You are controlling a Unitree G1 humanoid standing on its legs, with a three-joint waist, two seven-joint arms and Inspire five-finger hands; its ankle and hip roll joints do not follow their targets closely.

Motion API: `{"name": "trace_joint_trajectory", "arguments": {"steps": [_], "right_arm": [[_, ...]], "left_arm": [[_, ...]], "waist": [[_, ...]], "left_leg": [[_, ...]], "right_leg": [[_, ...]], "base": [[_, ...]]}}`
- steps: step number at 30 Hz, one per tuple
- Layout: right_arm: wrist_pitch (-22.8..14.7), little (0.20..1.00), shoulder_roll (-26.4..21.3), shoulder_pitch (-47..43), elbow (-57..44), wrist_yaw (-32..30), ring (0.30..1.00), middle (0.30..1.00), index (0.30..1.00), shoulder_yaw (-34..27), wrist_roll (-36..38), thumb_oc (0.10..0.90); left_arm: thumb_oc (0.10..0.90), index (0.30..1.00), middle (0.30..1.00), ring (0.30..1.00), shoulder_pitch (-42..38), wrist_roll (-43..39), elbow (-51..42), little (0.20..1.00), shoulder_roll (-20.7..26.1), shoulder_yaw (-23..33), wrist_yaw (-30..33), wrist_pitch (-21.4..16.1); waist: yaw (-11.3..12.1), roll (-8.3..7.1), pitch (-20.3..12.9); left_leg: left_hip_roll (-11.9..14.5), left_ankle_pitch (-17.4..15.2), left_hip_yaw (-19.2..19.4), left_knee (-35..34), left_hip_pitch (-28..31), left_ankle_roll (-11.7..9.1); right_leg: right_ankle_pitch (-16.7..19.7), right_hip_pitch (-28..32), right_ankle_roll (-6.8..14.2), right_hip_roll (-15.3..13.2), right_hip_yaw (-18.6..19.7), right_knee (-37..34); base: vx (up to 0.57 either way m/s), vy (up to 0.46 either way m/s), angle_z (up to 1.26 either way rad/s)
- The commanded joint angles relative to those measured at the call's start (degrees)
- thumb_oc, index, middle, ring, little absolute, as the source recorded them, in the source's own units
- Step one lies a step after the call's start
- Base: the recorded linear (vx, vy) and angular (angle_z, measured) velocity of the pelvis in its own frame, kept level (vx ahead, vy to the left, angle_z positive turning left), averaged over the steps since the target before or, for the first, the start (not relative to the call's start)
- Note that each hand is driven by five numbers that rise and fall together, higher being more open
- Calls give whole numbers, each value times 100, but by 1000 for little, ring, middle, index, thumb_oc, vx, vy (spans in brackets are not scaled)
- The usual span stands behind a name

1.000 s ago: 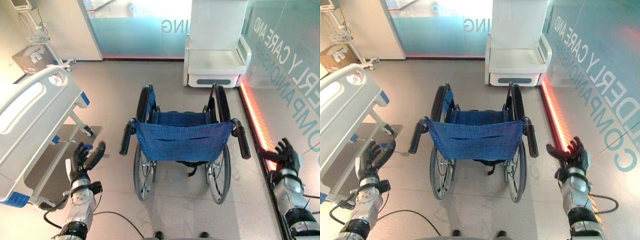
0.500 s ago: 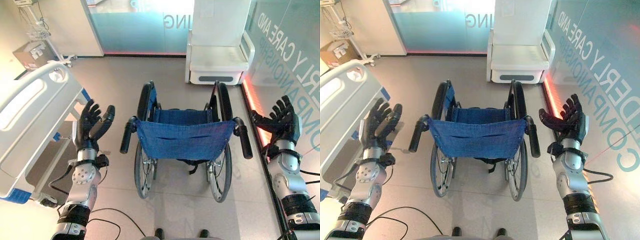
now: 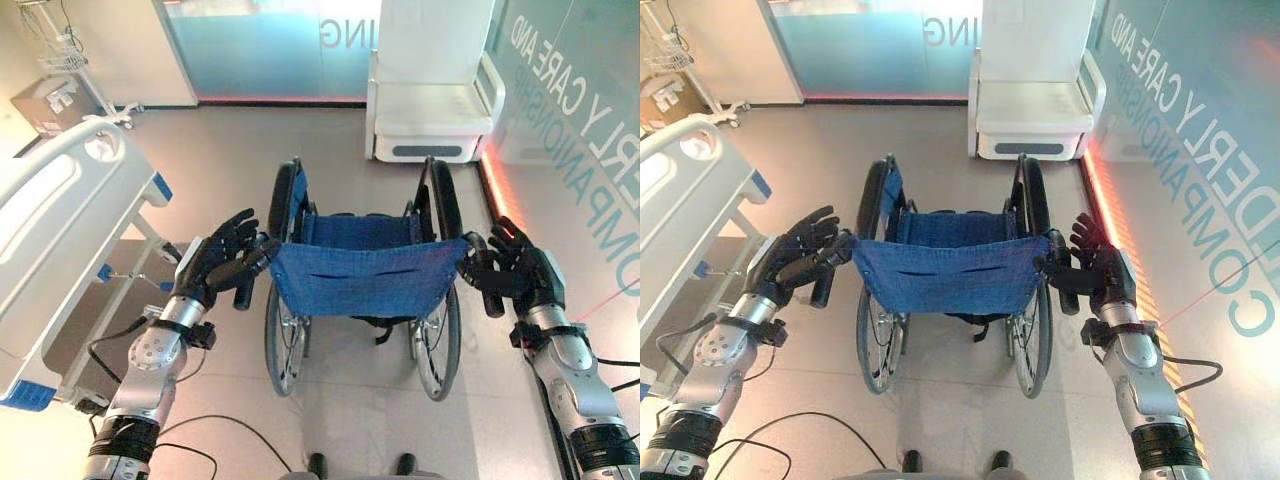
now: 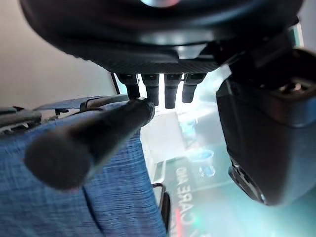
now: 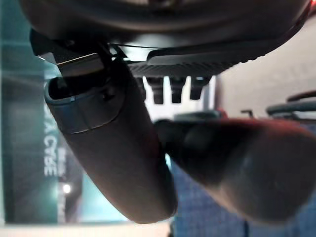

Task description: Push the wheelchair next to the bed

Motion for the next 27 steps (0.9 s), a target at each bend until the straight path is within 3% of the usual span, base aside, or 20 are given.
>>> {"name": "trace_joint_trajectory", "arguments": {"steps": [1, 6, 7, 14, 20, 27], "right_arm": [[-103, 900, -331, -264, -428, 123, 900, 900, 900, 24, -290, 800], [270, 900, -539, -277, -348, 14, 900, 900, 900, 141, -758, 800], [394, 900, -633, -331, -319, -3, 900, 900, 900, 192, -922, 800], [742, 900, -917, -606, -302, -253, 900, 900, 900, 424, -1390, 800], [1140, 900, -1023, -743, -311, -363, 900, 900, 900, 592, -1965, 800], [1567, 900, -1070, -819, -275, -254, 900, 900, 900, 721, -2491, 800]], "left_arm": [[800, 900, 900, 900, -133, 328, -52, 900, 443, 53, -39, -4], [800, 900, 900, 900, -186, 1104, 155, 900, 752, -24, 405, 283], [800, 900, 900, 900, -227, 1259, 187, 900, 853, -36, 391, 522], [800, 900, 900, 900, -483, 2012, 424, 900, 1219, -254, 749, 1179], [800, 900, 900, 900, -623, 3375, 469, 900, 1353, -397, 1874, 1613], [800, 900, 900, 900, -736, 4382, 321, 900, 1470, -640, 1777, 2042]], "waist": [[-47, -114, -190], [-49, -110, -151], [-44, -107, -129], [-27, -102, -60], [17, -160, -36], [51, -208, 40]], "left_leg": [[-101, -363, 381, 43, 64, 91], [-107, -349, 406, 69, 49, 96], [-109, -348, 410, 80, 38, 103], [-116, -338, 418, 127, -9, 113], [-136, -351, 375, 160, -51, 139], [-138, -377, 352, 232, -138, 158]], "right_leg": [[-278, -15, 55, 2, 220, 299], [-267, -54, 79, 0, 228, 344], [-268, -63, 79, 5, 232, 356], [-268, -101, 79, 18, 258, 399], [-298, -123, 63, 43, 283, 436], [-297, -188, 58, 57, 321, 484]], "base": [[0, 0, 0], [-6, -2, -1], [-27, -8, -6], [-19, -6, -4], [0, -5, 0], [-6, -8, 0]]}}
